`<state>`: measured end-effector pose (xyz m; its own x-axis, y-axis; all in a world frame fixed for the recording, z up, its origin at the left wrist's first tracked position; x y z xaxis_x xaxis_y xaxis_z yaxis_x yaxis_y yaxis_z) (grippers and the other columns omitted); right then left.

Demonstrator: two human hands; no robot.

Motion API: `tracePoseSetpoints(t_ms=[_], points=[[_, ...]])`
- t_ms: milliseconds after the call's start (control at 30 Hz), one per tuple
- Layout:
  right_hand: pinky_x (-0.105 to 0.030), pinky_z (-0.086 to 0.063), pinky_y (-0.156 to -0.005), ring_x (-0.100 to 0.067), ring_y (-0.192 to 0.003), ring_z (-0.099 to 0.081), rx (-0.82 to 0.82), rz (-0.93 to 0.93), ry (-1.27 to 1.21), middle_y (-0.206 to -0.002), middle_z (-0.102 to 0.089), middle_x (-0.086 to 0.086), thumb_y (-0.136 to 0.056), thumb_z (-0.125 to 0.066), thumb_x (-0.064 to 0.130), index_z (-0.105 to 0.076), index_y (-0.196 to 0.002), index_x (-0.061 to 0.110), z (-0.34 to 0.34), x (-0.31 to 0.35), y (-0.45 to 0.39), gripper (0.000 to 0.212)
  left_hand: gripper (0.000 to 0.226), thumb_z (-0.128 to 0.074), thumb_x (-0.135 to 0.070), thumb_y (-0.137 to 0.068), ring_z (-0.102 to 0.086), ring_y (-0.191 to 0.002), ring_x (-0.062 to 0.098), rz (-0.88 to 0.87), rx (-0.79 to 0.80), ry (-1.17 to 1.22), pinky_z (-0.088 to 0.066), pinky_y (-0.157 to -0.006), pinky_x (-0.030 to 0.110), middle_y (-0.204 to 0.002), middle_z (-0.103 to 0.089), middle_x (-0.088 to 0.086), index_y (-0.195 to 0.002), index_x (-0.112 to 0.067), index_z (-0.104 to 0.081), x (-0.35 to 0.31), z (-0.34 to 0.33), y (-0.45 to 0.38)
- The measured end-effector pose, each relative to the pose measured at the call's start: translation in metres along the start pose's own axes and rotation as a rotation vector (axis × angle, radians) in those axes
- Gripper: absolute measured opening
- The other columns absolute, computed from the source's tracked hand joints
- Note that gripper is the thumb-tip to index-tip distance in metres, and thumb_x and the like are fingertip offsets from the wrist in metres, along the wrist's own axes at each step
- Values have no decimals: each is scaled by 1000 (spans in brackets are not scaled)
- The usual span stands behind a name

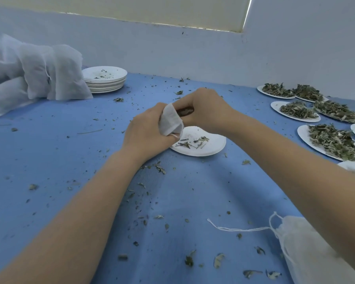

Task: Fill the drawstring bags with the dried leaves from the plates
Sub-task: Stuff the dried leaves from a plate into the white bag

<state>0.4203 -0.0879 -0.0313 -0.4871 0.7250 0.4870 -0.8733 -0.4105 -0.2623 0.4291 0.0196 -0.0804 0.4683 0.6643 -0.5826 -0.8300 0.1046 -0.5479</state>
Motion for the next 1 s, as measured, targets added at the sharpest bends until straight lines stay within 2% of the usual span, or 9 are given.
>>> tracePoseSetpoints(t_ms=[100, 200, 267, 400, 533, 633, 767, 900, 1000], points=[[-23, -52, -83, -16, -95, -65, 217, -37, -172, -105, -69, -14, -84, -57, 0, -69, -110, 23, -7, -1, 4, 36, 42, -74, -30, -68, -56, -84, 18, 22, 7, 68, -49, -69, 34, -90, -61, -5, -106, -26, -56, 4, 1, -2], [-20, -49, -90, -26, -104, -63, 373, -100, -377, -114, -66, -17, -86, -38, -10, -66, -114, 10, -11, -4, 4, 44, 44, -72, -33, -66, -55, -84, 16, 24, 17, 91, -46, -69, 30, -90, -61, -6, -107, -26, -57, 5, 3, -2], [-22, -49, -94, -27, -108, -62, 395, -115, -461, -118, -65, -16, -93, -40, -5, -64, -114, 4, -12, -4, 2, 34, 44, -70, -37, -64, -54, -82, 14, 24, 17, 108, -43, -65, 23, -87, -60, -9, -105, -28, -57, 5, 4, -2], [-39, -52, -81, -39, -102, -61, 211, -60, -126, -102, -69, -17, -91, -57, 13, -72, -103, 24, -4, -6, -8, 22, 39, -74, -30, -65, -52, -76, 8, 33, -1, 116, -35, -60, 5, -80, -56, -17, -97, -35, -52, 7, 6, -3], [-21, -41, -62, -25, -71, -53, 84, 16, 180, -92, -67, -17, -81, -55, 1, -74, -92, 10, -8, 1, -14, 24, 43, -78, -31, -65, -51, -74, -5, 24, -23, 140, -32, -60, -1, -78, -54, -21, -95, -38, -49, 4, 8, -1], [-16, -34, -53, -13, -57, -39, 77, 5, 255, -63, -55, -2, -78, -52, -3, -73, -89, 4, -13, 5, -15, 24, 39, -77, -38, -66, -54, -75, 2, 36, -23, 142, -35, -59, 2, -79, -56, -18, -96, -37, -52, 3, 5, 0], [-36, -52, -83, -24, -96, -63, 174, -11, 174, -96, -72, -5, -79, -61, 2, -72, -98, 17, -11, 3, -13, 26, 41, -77, -41, -64, -57, -83, 12, 29, 26, 103, -46, -67, 24, -86, -61, -12, -96, -38, -52, 4, 2, 0], [-12, -52, -78, 1, -92, -66, 254, -30, -163, -99, -73, 10, -81, -68, 5, -71, -104, 24, 0, -2, -3, 30, 43, -76, -39, -66, -55, -84, 15, 22, 7, 15, -47, -70, 31, -90, -61, -8, -104, -31, -55, 9, 8, -2], [-22, -55, -80, -4, -93, -66, 66, -134, -270, -95, -72, 8, -86, -53, -2, -71, -99, 24, 13, -28, -4, 34, 45, -73, -38, -69, -53, -85, 20, 35, -18, -68, -46, -72, 35, -93, -59, -5, -108, -27, -54, 14, 12, -3]])
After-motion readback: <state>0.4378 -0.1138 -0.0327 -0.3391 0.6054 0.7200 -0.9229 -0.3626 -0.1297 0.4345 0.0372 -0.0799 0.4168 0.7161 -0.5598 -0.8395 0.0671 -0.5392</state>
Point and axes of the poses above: each hand's wrist, its own y-axis away from the middle knuckle, its own z-axis out of the back of the hand, x = y × z, the point moved 8 cm from there along -y, towards the middle knuckle
